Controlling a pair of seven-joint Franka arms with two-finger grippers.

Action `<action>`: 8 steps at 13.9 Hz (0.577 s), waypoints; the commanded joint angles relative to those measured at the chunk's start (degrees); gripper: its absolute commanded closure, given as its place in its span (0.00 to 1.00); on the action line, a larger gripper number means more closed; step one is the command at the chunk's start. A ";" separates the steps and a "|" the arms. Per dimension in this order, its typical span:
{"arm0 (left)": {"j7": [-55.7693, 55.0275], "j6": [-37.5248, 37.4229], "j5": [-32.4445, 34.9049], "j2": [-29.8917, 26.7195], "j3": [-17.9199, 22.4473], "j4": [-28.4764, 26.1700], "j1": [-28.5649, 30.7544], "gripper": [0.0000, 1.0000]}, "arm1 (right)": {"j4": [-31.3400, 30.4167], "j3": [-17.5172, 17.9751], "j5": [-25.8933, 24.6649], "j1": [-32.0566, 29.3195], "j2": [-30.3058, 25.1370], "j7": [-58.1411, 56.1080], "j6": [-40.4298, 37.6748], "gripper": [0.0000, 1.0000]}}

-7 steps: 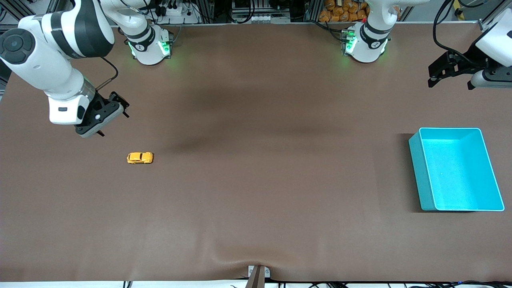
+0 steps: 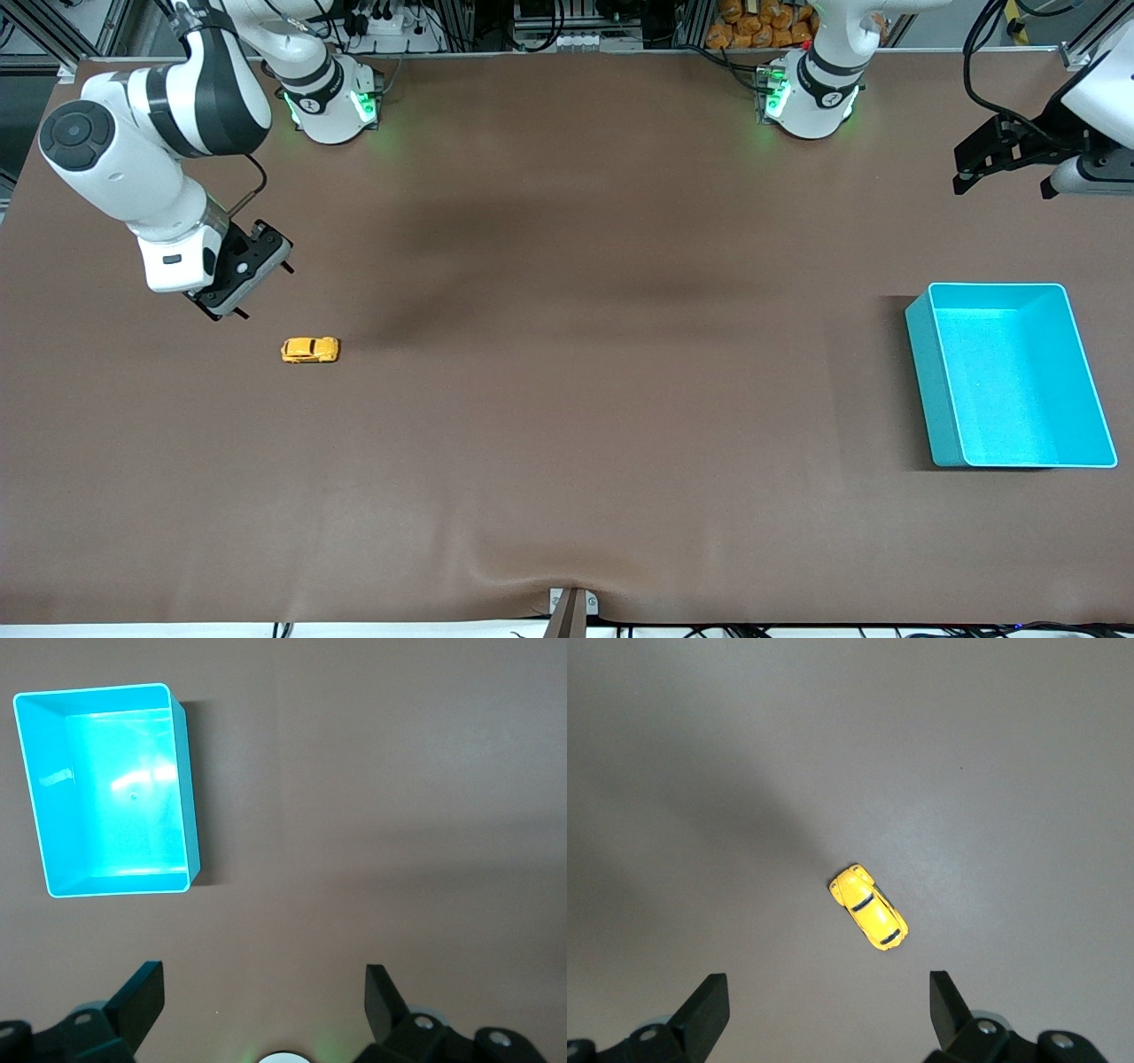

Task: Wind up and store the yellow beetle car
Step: 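Lower the right gripper down over the yellow beetle car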

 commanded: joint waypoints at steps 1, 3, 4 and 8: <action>0.60 -0.75 1.41 -0.10 -0.14 0.80 0.01 0.00 | -0.86 0.24 -0.58 -0.74 -0.48 -1.49 0.37 0.00; 0.51 -0.75 1.41 -0.10 -0.32 0.80 0.01 0.00 | -1.39 0.24 -0.58 -0.74 -0.21 -4.12 1.42 0.00; 0.51 -0.75 1.41 -0.10 -0.32 0.71 0.01 0.00 | -1.65 0.15 -0.58 -0.83 0.14 -5.52 1.86 0.00; 0.51 -0.57 1.41 0.17 0.03 0.80 0.19 0.00 | -3.93 -1.60 -0.58 -0.92 2.94 -14.21 8.43 0.00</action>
